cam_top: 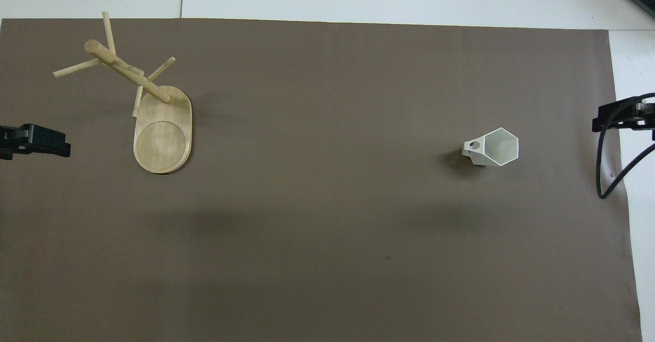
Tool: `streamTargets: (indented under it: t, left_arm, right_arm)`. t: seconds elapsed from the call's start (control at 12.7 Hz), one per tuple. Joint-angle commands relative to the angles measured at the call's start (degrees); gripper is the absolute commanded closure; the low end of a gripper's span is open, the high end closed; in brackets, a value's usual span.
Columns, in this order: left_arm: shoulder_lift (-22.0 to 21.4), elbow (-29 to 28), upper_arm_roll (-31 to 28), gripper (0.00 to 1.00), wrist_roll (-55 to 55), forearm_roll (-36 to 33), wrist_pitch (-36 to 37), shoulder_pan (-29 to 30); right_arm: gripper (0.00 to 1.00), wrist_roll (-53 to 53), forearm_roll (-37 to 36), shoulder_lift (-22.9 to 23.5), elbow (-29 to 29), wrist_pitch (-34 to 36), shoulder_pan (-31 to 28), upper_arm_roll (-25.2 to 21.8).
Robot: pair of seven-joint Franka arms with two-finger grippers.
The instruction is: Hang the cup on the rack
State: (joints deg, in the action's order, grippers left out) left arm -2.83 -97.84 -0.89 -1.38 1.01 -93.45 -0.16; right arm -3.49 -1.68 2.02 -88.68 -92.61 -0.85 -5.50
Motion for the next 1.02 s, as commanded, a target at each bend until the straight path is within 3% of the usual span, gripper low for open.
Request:
streamTargets:
  t: [0.0, 0.39, 0.95]
  left_arm:
    - [-0.77, -0.25, 0.36, 0.00, 0.50, -0.13, 0.47, 0.60]
    - [-0.69, -0.25, 0.36, 0.00, 0.41, -0.13, 0.38, 0.60]
    - [-0.69, -0.25, 0.36, 0.00, 0.41, -0.13, 0.47, 0.60]
  right_arm:
    - [0.00, 1.20, 0.80, -1.32, -1.41, -0.20, 0.41, -0.82]
    - [0.00, 1.11, 0.89, -1.75, -2.81, -1.60, 0.41, -0.74]
    - [0.00, 3.40, 0.98, -3.69, -14.23, -17.50, 0.58, 0.05]
